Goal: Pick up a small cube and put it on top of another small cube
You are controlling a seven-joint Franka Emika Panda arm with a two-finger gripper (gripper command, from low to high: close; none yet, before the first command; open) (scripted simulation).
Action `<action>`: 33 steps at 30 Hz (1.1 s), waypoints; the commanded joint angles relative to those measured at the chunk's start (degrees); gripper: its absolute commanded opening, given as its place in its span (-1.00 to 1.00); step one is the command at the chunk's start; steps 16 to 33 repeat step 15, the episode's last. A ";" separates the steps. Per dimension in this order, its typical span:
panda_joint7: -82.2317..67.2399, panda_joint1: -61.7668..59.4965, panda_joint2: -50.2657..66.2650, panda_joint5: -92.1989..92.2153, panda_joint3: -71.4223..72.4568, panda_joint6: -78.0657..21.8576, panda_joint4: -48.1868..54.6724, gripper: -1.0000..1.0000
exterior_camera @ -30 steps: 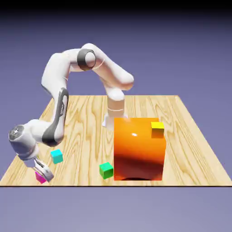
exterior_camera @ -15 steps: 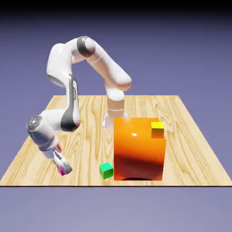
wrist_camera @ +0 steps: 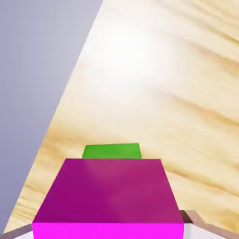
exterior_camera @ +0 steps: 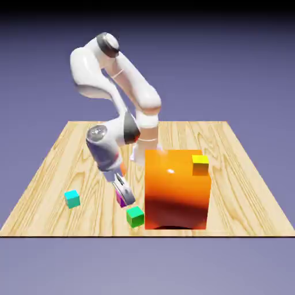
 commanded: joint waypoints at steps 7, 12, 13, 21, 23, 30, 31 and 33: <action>4.00 9.07 4.42 -7.40 -11.63 7.48 -0.49 -1.00; 1.87 4.22 2.06 -3.46 -5.41 3.45 -0.23 1.00; 1.17 2.60 1.27 -2.15 -3.33 2.10 -0.14 1.00; 0.03 0.00 0.00 -0.04 0.00 -0.06 0.00 1.00; 0.03 0.00 0.00 -0.04 0.00 -0.06 0.00 1.00; 0.03 0.00 0.00 -0.04 0.00 -0.06 0.00 1.00; 0.03 0.00 0.00 -0.04 0.00 -0.06 0.00 1.00; 0.03 0.00 0.00 -0.04 0.00 -0.06 0.00 1.00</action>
